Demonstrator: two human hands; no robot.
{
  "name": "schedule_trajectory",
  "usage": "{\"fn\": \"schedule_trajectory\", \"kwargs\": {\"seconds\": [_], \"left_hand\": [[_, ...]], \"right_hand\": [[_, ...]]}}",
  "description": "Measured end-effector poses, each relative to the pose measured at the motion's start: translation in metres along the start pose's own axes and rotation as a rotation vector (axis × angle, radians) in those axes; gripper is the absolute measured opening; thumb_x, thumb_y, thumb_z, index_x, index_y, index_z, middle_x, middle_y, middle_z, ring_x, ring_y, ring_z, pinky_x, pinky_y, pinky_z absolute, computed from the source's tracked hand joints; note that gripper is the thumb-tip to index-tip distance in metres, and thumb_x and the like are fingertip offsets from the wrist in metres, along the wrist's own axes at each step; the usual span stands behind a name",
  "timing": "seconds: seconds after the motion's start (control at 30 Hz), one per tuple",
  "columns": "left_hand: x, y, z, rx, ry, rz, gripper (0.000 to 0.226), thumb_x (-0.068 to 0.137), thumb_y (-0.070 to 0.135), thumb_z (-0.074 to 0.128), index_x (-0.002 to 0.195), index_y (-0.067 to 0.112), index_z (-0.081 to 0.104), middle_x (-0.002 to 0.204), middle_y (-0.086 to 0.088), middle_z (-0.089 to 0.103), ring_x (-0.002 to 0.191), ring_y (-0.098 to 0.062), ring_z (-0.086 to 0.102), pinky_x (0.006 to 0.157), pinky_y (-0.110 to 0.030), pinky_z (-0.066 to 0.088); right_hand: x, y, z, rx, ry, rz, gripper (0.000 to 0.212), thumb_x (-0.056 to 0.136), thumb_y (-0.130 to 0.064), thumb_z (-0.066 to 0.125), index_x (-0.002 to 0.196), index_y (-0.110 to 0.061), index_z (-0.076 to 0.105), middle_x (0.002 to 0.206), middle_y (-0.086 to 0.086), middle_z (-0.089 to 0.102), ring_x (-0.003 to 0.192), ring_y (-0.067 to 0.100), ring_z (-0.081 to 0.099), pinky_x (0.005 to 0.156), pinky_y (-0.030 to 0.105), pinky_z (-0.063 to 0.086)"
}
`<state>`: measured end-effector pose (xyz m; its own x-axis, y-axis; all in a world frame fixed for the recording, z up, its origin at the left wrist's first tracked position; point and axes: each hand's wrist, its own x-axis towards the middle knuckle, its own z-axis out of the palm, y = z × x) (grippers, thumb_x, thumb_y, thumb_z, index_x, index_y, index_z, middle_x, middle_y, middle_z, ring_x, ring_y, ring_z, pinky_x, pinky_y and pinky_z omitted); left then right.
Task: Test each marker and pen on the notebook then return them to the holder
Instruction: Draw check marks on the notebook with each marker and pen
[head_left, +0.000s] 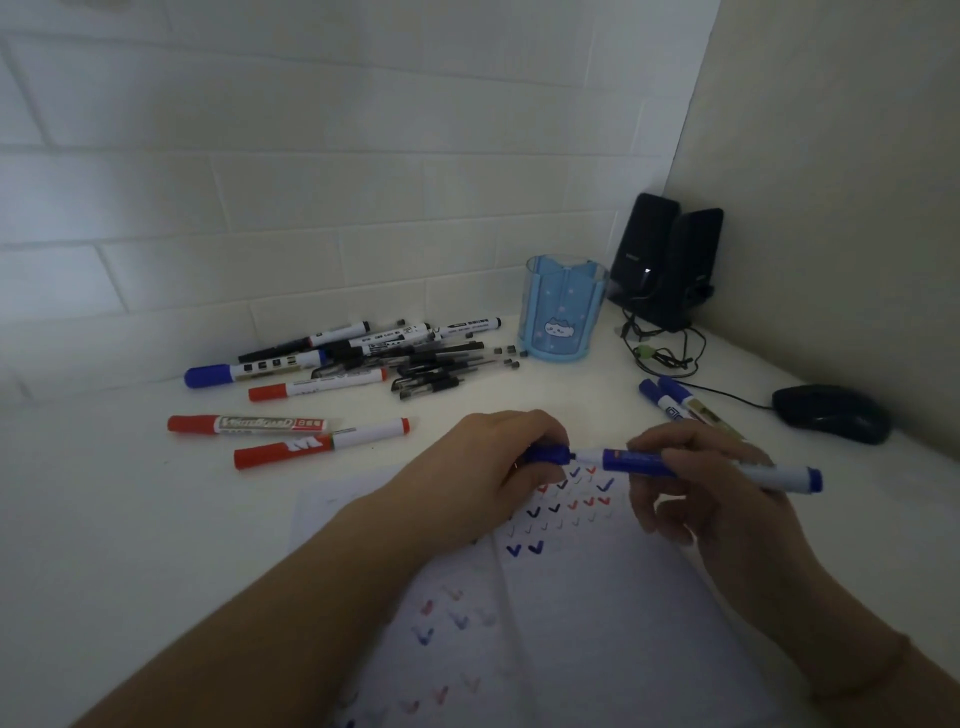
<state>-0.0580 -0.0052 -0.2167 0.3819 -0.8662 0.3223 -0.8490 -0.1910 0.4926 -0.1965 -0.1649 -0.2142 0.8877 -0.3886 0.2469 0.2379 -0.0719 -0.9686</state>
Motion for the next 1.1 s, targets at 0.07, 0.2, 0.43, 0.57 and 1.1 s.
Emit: {"fn": "schedule_trajectory", "kwargs": {"seconds": [0.07, 0.2, 0.43, 0.57, 1.1], "left_hand": [[0.000, 0.001, 0.000, -0.013, -0.007, 0.009, 0.021, 0.092, 0.027, 0.056, 0.113, 0.025, 0.056, 0.094, 0.017, 0.055, 0.082, 0.001, 0.049, 0.074, -0.008, 0.040], [-0.001, 0.004, -0.001, -0.053, -0.009, -0.014, 0.022, 0.091, 0.026, 0.058, 0.113, 0.028, 0.056, 0.093, 0.021, 0.052, 0.081, 0.005, 0.051, 0.075, -0.007, 0.042], [-0.002, 0.007, 0.001, -0.113, 0.090, 0.032, 0.020, 0.090, 0.026, 0.062, 0.110, 0.027, 0.059, 0.090, 0.020, 0.057, 0.084, -0.002, 0.054, 0.075, -0.015, 0.045], [-0.004, 0.011, 0.003, -0.178, 0.101, 0.011, 0.020, 0.087, 0.025, 0.065, 0.107, 0.026, 0.064, 0.090, 0.012, 0.065, 0.079, -0.006, 0.059, 0.072, -0.021, 0.049], [0.000, 0.023, 0.000, -0.437, 0.134, -0.134, 0.023, 0.082, 0.013, 0.070, 0.087, 0.035, 0.067, 0.068, 0.003, 0.070, 0.059, -0.007, 0.066, 0.058, -0.020, 0.054]], "right_hand": [[-0.001, 0.002, 0.000, -0.001, 0.030, -0.010, 0.019, 0.072, -0.019, 0.057, 0.081, -0.004, 0.064, 0.056, 0.010, 0.060, 0.043, 0.021, 0.051, 0.034, 0.020, 0.034], [-0.001, 0.001, 0.001, -0.011, 0.063, -0.010, 0.020, 0.072, -0.016, 0.051, 0.083, 0.000, 0.056, 0.056, 0.009, 0.061, 0.043, 0.020, 0.052, 0.034, 0.020, 0.035], [-0.002, -0.003, 0.001, -0.024, -0.010, -0.013, 0.030, 0.054, -0.042, 0.076, 0.073, -0.020, 0.069, 0.065, 0.013, 0.068, 0.045, 0.022, 0.057, 0.035, 0.021, 0.039], [-0.002, -0.004, 0.004, -0.062, -0.032, -0.022, 0.052, 0.049, -0.064, 0.077, 0.076, -0.021, 0.072, 0.071, 0.013, 0.071, 0.048, 0.024, 0.062, 0.036, 0.021, 0.042], [-0.008, -0.008, 0.011, -0.188, -0.010, -0.124, 0.027, 0.075, -0.033, 0.063, 0.082, -0.006, 0.065, 0.068, 0.004, 0.072, 0.055, 0.015, 0.067, 0.050, 0.021, 0.052]]}}
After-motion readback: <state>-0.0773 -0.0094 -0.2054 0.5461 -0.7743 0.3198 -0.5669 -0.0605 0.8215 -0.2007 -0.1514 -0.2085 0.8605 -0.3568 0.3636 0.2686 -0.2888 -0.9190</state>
